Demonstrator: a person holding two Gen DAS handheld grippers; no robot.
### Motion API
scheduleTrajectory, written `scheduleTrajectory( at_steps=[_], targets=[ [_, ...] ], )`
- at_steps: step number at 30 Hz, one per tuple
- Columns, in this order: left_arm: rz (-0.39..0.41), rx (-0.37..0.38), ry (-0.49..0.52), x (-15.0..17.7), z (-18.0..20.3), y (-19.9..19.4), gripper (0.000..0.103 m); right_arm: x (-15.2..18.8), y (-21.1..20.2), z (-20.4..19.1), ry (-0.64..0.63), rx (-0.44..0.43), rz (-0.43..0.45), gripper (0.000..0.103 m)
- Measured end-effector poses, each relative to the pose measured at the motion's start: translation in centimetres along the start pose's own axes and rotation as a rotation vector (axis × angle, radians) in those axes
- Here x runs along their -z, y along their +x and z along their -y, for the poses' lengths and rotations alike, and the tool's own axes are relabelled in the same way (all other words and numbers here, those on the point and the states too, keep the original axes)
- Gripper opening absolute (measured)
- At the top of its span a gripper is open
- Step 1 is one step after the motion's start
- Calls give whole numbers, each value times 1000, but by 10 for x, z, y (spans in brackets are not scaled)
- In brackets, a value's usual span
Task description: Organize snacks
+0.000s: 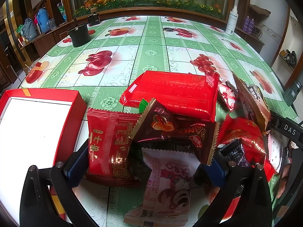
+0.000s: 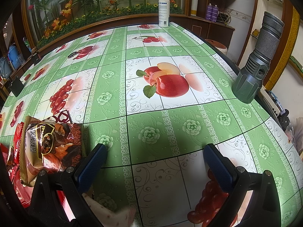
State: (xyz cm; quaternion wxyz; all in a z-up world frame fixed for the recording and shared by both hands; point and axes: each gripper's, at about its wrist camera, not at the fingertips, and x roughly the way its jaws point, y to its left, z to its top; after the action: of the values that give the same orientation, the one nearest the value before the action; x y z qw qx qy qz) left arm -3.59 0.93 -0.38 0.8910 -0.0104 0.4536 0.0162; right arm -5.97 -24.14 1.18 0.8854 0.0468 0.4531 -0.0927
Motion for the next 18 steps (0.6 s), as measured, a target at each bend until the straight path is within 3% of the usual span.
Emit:
scheduleTrajectory(
  at_steps=[18],
  targets=[
    [-1,-14,-24,-1,3,-1,103,1,0,0,1,0,0,103]
  ],
)
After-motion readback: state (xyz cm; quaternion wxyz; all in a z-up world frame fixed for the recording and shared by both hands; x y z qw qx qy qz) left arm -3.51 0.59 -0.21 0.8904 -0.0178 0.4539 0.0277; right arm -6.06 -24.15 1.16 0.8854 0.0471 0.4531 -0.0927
